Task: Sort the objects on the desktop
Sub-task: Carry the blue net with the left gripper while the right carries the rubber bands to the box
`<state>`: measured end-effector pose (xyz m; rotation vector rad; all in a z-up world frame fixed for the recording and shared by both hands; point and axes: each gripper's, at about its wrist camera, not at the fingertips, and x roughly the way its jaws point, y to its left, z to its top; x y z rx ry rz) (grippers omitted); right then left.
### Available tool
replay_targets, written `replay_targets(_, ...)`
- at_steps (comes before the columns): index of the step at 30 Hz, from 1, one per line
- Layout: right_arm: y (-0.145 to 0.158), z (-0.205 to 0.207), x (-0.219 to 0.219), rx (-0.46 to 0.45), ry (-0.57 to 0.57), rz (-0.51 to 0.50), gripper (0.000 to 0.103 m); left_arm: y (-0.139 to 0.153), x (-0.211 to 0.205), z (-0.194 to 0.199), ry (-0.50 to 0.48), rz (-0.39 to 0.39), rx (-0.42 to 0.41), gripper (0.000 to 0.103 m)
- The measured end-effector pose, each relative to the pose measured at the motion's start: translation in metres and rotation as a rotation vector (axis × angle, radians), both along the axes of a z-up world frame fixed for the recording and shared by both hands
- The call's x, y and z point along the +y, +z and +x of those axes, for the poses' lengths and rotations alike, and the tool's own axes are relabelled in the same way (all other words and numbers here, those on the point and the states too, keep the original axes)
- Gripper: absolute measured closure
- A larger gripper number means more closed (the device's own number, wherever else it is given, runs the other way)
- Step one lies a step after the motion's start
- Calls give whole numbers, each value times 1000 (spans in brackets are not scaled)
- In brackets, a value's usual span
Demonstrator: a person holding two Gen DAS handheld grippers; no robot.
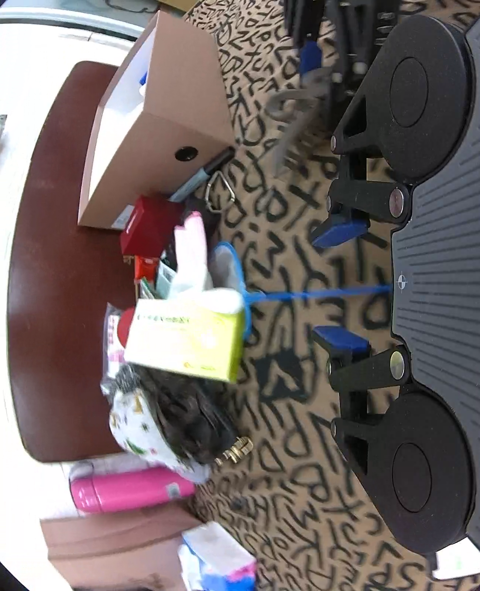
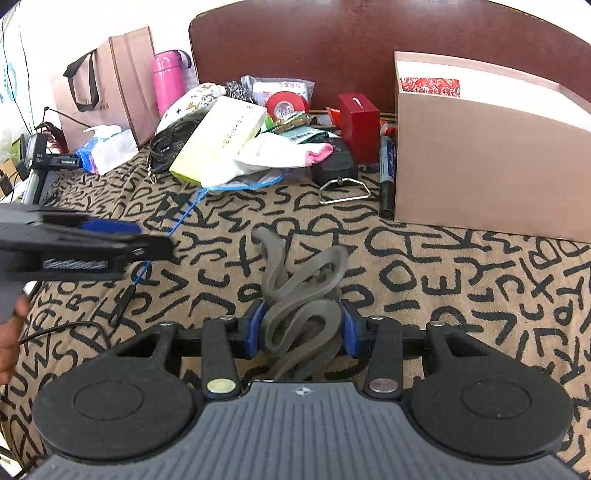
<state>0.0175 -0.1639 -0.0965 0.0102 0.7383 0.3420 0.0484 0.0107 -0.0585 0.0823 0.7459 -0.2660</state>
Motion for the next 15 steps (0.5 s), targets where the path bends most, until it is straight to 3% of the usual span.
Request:
replay_targets(5,-1,4,1,-8,0,6,51,-8,-20,35,25,30,11,41)
replay_targets(8,-1,8,2,-8,1,6,51,-16,-18,60,66,-14,66,41)
replay_targets(10,-2,11,2,-3,1,7,51,-19,-12,71,95,-46,91,71)
replay_targets(11,-3,12,2,1,2,8,51,-17,-10,73,97,-48,94,100)
replay_targets(15,-3,9,0,-6,10,4,55,-9,0,65,94,-94,104,102)
